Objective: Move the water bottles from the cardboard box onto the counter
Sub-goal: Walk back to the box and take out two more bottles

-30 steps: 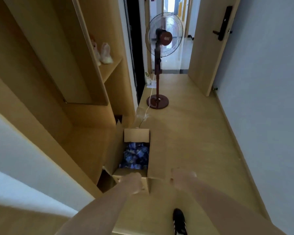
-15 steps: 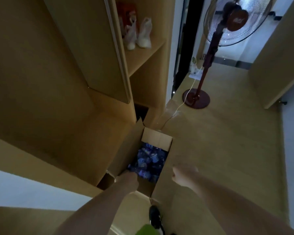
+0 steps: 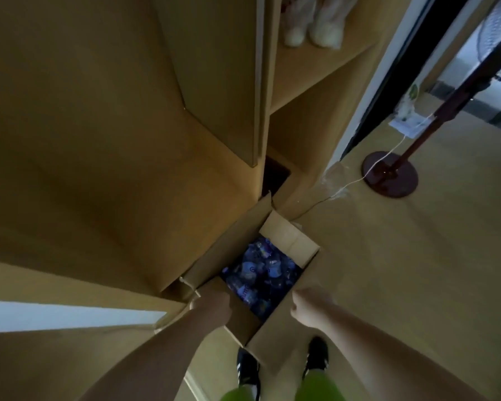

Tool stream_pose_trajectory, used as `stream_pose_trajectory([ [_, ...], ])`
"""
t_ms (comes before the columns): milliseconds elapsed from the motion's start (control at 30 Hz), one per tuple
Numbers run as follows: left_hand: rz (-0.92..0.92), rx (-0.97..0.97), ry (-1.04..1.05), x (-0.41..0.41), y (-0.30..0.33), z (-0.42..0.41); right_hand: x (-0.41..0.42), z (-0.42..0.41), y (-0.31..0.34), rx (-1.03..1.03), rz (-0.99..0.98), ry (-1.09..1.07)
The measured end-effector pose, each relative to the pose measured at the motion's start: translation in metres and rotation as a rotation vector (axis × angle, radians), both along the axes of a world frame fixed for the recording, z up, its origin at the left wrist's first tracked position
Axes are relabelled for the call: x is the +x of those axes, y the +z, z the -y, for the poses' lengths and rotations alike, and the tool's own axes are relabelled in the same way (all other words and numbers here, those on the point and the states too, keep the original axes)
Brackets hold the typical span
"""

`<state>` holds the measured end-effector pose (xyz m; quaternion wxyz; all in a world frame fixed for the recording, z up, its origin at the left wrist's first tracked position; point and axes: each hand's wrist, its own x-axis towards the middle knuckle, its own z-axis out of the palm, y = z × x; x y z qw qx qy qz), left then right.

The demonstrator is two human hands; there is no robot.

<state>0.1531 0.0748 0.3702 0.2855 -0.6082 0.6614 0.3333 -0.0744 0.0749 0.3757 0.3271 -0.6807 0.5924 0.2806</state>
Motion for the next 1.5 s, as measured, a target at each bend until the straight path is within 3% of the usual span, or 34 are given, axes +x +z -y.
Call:
stream_pose_trajectory([
  [367,0.063,0.206,0.521,-0.051,-0.070,-0.015,-0.039,0.065,-0.084,0.195,0.030,0.341],
  [600,-0.064,0.155,0.812,-0.112,-0.133,0.012,-0.069,0.117,-0.153,0.348,0.179,0.123],
  [800,-0.158,0.171,1.042,-0.127,-0.230,0.021,-0.029,0.124,-0.256,0.340,0.315,0.022],
  [1000,-0.366,-0.006,1.569,-0.118,-0.332,0.015,0.014,0.110,-0.376,0.349,0.325,-0.143],
  [1300,-0.360,-0.031,1.595,-0.106,-0.410,-0.007,0.072,0.087,-0.481,0.377,0.389,-0.450],
  [1500,-0.391,0.012,1.557,-0.104,-0.423,-0.001,0.084,0.090,-0.510,0.346,0.365,-0.413],
])
